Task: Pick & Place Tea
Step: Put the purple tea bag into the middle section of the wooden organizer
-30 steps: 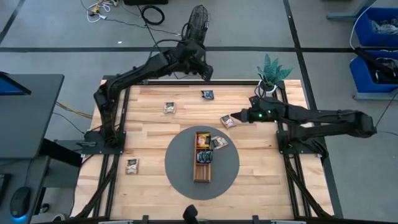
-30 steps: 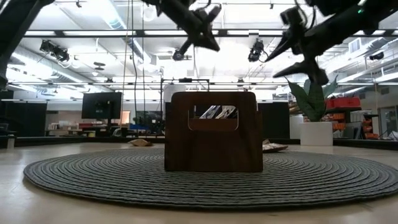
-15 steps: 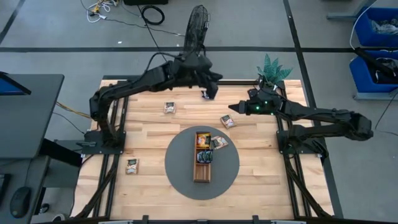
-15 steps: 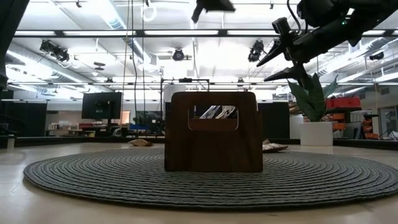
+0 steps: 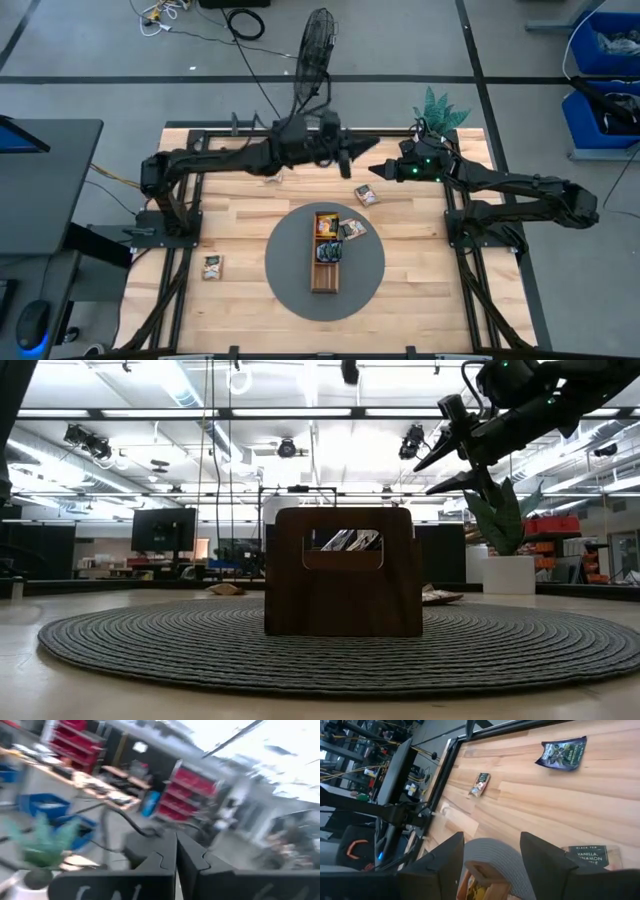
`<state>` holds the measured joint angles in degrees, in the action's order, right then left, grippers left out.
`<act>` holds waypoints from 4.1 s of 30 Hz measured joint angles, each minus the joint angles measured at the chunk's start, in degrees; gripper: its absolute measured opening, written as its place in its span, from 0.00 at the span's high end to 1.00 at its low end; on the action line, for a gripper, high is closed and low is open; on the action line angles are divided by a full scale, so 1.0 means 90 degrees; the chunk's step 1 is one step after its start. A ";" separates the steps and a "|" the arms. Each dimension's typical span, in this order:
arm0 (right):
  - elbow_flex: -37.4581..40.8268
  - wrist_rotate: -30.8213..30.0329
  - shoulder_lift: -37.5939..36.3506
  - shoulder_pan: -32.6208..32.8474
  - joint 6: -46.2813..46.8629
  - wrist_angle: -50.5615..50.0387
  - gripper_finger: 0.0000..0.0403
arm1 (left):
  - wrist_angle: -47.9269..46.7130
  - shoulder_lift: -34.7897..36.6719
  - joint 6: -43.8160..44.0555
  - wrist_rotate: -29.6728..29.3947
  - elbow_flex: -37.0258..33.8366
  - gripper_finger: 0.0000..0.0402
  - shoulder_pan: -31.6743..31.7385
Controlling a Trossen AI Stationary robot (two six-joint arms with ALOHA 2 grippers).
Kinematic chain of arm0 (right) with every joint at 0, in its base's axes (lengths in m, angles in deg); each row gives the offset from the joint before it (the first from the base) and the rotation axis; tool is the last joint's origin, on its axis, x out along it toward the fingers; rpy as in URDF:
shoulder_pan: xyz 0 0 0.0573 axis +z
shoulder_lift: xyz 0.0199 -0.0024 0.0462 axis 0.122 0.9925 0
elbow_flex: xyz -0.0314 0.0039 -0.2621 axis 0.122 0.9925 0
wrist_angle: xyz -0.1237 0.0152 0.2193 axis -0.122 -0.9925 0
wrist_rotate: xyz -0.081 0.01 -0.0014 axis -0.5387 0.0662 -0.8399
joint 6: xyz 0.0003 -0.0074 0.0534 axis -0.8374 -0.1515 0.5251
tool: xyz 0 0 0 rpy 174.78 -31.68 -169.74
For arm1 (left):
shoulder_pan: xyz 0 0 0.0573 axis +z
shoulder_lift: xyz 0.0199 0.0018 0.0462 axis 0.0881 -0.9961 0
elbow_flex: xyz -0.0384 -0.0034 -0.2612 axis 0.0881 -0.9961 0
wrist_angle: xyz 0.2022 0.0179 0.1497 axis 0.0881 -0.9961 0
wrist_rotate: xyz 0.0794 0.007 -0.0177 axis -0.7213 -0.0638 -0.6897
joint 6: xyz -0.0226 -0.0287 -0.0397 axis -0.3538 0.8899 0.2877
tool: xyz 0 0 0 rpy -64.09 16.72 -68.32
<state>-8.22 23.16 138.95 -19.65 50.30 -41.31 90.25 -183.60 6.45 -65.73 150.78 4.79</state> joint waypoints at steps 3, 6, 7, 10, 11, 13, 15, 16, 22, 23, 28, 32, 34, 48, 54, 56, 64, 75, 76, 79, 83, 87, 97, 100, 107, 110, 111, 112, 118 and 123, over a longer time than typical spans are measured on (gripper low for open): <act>0.0000 0.0058 0.0000 -0.0014 0.0030 -0.0045 0.50 | 0.0492 0.0253 0.0130 0.0096 -0.0801 0.99 0.0077; 0.0000 0.0110 0.0042 -0.0067 0.0174 -0.0245 0.50 | 0.0110 0.0733 -0.0196 0.0143 -0.1396 0.99 0.0194; 0.0000 0.0130 0.0105 -0.0086 0.0263 -0.0299 0.50 | -0.0089 0.0918 -0.0329 0.0139 -0.1565 0.99 0.0230; 0.0000 0.0298 0.0430 -0.0152 0.0559 -0.0303 0.50 | -0.0668 0.1554 -0.0681 -0.0017 -0.2026 0.98 0.0348; 0.0000 0.0372 0.0573 -0.0176 0.0595 -0.0250 0.50 | -0.0715 0.1793 -0.0747 -0.0117 -0.2195 0.98 0.0393; 0.0000 0.0440 0.0872 -0.0213 0.0717 -0.0001 0.50 | -0.0845 0.2256 -0.0967 -0.0319 -0.2571 0.97 0.0478; 0.0000 0.0447 0.1183 -0.0264 0.0800 0.0330 0.50 | -0.0996 0.2717 -0.1131 -0.0453 -0.2965 0.97 0.0587; 0.0000 0.0458 0.1347 -0.0296 0.0899 0.0555 0.50 | -0.1058 0.2916 -0.1146 -0.0530 -0.3134 0.97 0.0637; -0.0264 0.0623 0.2382 -0.0504 0.1582 0.1243 0.50 | -0.1196 0.4152 -0.1034 -0.0542 -0.4021 0.97 0.0964; -0.0389 0.0622 0.2575 -0.0536 0.1579 0.1227 0.50 | -0.1232 0.4322 -0.1035 -0.0540 -0.4115 0.97 0.1031; -0.1145 0.0607 0.3494 -0.0712 0.1357 0.0874 0.50 | -0.2129 0.5016 -0.1066 -0.0522 -0.4323 0.97 0.1384; -0.1758 0.0605 0.4152 -0.0917 0.1191 0.0627 0.50 | -0.2650 0.5364 -0.1093 -0.0226 -0.4321 0.94 0.1613; -0.2071 0.0648 0.4460 -0.1029 0.1153 0.0415 0.50 | -0.2815 0.5515 -0.1100 -0.0029 -0.4321 0.89 0.1726; -0.3264 0.1171 0.5708 -0.1432 0.1409 -0.0322 0.50 | -0.3162 0.6237 -0.1435 0.0428 -0.4319 0.45 0.2215; -0.3274 0.1167 0.5838 -0.1505 0.1424 -0.0558 0.50 | -0.3312 0.6475 -0.1537 0.0428 -0.4319 0.45 0.2482; -0.3274 0.1164 0.5881 -0.1520 0.1500 -0.0544 0.50 | -0.3307 0.6519 -0.1537 0.0426 -0.4319 0.46 0.2553; -0.3374 0.1060 0.5959 -0.1522 0.1713 -0.0557 0.50 | -0.3324 0.6560 -0.1554 0.0430 -0.4319 0.47 0.2653; -0.3649 0.0987 0.5984 -0.1692 0.2252 -0.0906 0.53 | -0.3313 0.6552 -0.1617 0.0428 -0.4319 0.47 0.2651; -0.3650 0.0985 0.5984 -0.1698 0.2263 -0.0923 0.54 | -0.3313 0.6552 -0.1617 0.0428 -0.4319 0.47 0.2650; -0.3650 0.0987 0.5990 -0.1690 0.2311 -0.0894 0.56 | -0.3312 0.6552 -0.1615 0.0428 -0.4319 0.47 0.2650; -0.3674 0.1278 0.6167 -0.1677 0.2414 -0.0466 0.58 | -0.3313 0.6552 -0.1728 0.0428 -0.4319 0.47 0.2650; -0.3903 0.1324 0.6171 -0.1678 0.1631 -0.1072 0.58 | -0.3319 0.6550 -0.1759 0.0428 -0.4319 0.47 0.2650; -0.4617 0.1291 0.6592 -0.1668 0.1471 -0.1345 0.58 | -0.3342 0.6547 -0.2006 0.0426 -0.4319 0.47 0.2650; -0.4864 0.1326 0.6813 -0.1630 0.1605 -0.1389 0.58 | -0.3342 0.6548 -0.1986 0.0424 -0.4319 0.47 0.2650; -0.5060 0.1275 0.6892 -0.1704 0.1782 -0.1827 0.58 | -0.3340 0.6559 -0.1861 0.0428 -0.4319 0.47 0.2648; -0.5112 0.1287 0.6892 -0.1753 0.1852 -0.2182 0.59 | -0.3340 0.6559 -0.1896 0.0428 -0.4319 0.47 0.2648; -0.5112 0.1297 0.6892 -0.1755 0.1859 -0.2183 0.59 | -0.3342 0.6559 -0.1922 0.0428 -0.4319 0.47 0.2648; -0.5113 0.1311 0.6892 -0.1753 0.1833 -0.2145 0.60 | -0.3342 0.6559 -0.1966 0.0426 -0.4319 0.47 0.2650; -0.5124 0.1443 0.6874 -0.1615 0.1465 -0.2053 0.71 | -0.3347 0.6557 -0.2057 0.0426 -0.4319 0.47 0.2650; -0.5124 0.1432 0.6961 -0.1493 0.1288 -0.2059 0.95 | -0.3345 0.6557 -0.2170 0.0405 -0.4319 0.47 0.2650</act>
<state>-54.34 36.05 201.60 -33.09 61.90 -59.85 60.14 -124.59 -13.08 -62.08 111.91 28.64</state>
